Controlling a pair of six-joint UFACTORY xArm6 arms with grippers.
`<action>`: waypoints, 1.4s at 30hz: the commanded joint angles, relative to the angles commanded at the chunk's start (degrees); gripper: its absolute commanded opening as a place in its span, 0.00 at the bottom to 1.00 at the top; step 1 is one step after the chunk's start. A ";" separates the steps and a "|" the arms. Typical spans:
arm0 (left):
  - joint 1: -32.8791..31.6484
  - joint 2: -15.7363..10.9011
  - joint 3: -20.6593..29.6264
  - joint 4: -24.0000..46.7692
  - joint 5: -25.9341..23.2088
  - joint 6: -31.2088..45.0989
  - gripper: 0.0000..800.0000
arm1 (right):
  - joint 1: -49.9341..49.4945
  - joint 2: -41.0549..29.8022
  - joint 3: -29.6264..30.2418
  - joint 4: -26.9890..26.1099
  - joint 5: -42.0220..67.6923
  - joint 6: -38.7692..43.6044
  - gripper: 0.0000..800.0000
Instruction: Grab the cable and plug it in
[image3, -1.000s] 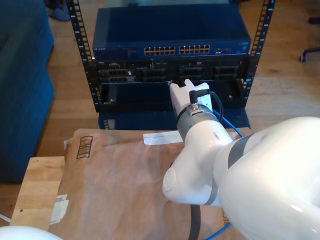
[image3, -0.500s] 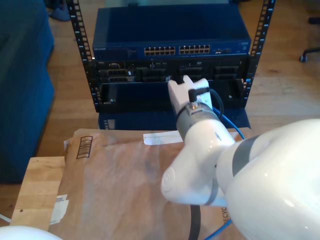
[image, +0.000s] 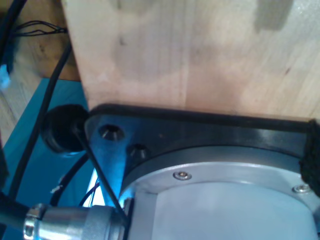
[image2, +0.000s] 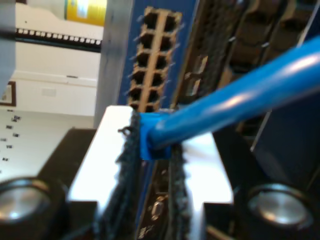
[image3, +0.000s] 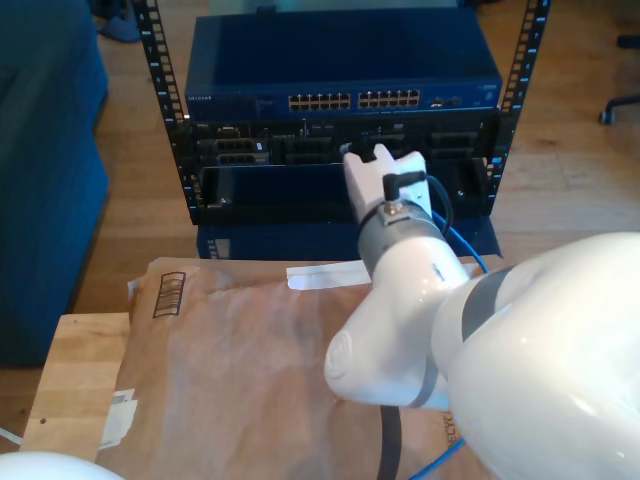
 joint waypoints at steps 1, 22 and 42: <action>0.00 0.00 0.00 0.00 0.00 0.00 1.00 | 0.00 0.00 0.26 -0.26 -1.67 2.55 0.00; 0.00 0.00 0.00 0.00 0.00 0.00 1.00 | -8.09 17.67 -15.30 -1.41 -14.59 9.49 0.00; 0.00 0.00 0.00 0.00 0.00 0.00 1.00 | -11.60 25.32 -21.45 -1.32 -19.25 12.40 0.00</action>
